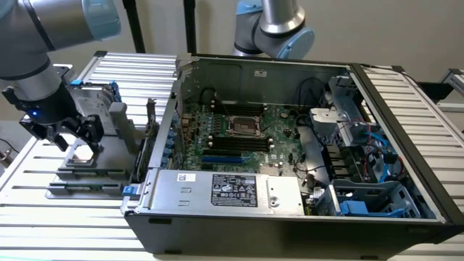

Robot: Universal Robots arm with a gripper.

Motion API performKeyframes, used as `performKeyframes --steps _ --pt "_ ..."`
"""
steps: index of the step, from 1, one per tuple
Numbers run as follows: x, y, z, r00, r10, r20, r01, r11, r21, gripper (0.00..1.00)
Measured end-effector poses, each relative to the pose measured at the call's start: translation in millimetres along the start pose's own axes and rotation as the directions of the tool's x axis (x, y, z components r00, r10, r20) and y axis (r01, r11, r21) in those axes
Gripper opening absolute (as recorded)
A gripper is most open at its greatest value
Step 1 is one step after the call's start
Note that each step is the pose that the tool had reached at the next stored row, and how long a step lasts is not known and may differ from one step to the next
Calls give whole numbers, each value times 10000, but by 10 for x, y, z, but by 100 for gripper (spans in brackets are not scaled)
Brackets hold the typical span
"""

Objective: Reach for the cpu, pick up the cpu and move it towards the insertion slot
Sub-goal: 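Pick up the cpu and move it towards the insertion slot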

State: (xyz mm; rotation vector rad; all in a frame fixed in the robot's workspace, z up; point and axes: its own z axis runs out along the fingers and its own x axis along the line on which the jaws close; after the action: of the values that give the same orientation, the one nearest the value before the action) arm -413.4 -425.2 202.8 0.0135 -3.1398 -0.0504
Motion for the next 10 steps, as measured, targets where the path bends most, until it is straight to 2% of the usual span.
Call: performKeyframes --steps 4,10 --pt "0 -1 71 10000 1 0 -1 10000 0 73" --pt "0 30 87 10000 4 0 -4 10000 0 73"
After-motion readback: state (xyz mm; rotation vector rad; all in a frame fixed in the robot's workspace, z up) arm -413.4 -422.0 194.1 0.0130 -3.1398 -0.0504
